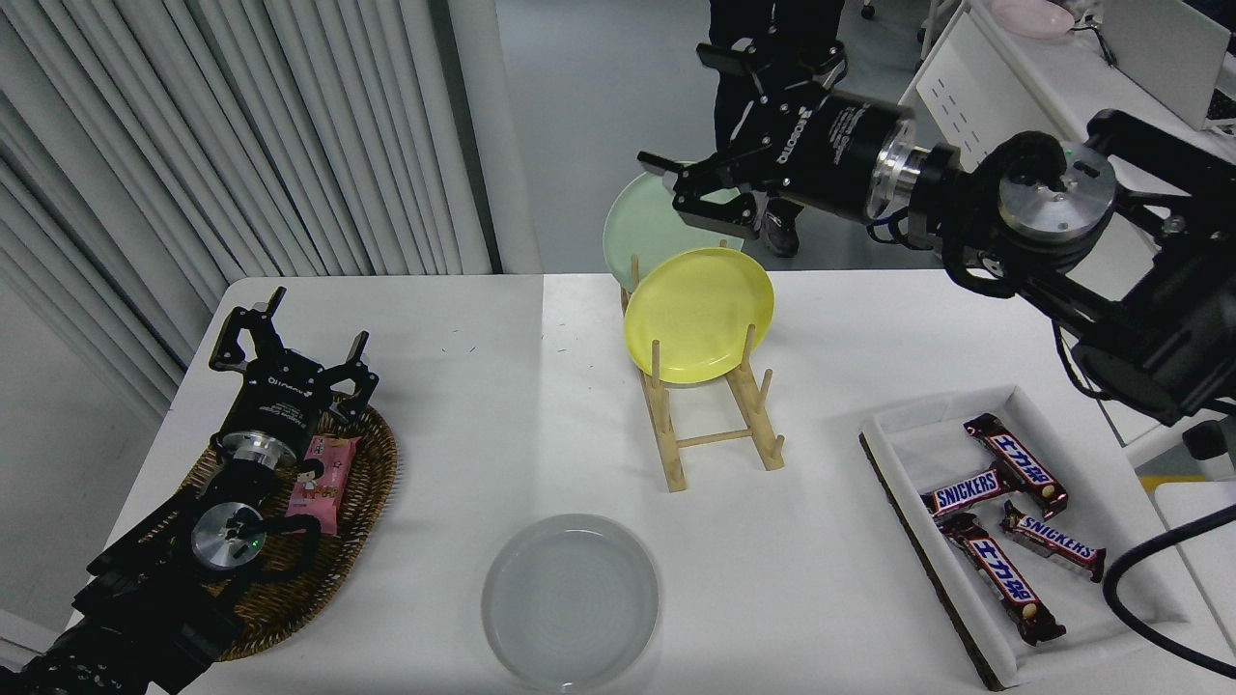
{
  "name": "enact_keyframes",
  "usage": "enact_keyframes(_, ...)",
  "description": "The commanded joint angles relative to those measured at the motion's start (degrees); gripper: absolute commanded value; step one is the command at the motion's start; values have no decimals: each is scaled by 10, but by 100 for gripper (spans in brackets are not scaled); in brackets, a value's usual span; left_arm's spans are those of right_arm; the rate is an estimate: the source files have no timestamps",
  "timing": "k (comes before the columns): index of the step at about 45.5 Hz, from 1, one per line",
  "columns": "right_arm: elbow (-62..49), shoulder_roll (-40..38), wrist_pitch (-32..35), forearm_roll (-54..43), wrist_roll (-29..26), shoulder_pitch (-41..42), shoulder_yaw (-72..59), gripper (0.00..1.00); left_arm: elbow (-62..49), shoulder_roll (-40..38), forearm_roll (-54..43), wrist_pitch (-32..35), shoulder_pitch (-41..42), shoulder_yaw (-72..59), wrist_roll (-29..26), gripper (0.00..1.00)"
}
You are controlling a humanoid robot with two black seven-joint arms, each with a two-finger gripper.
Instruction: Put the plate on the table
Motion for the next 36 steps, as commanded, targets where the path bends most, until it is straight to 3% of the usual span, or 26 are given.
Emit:
enact_keyframes(1, -48, -6, 11, -57, 110, -46, 28, 100, 0, 0, 0, -1, 0, 0, 0, 100)
enact_keyframes(23, -160, 22, 42, -220, 114, -162, 116, 100, 0, 0, 0, 0, 0, 0, 0, 100)
enact_keyframes(36, -313, 88, 48, -289, 93, -184, 115, 100, 0, 0, 0, 0, 0, 1, 0, 100)
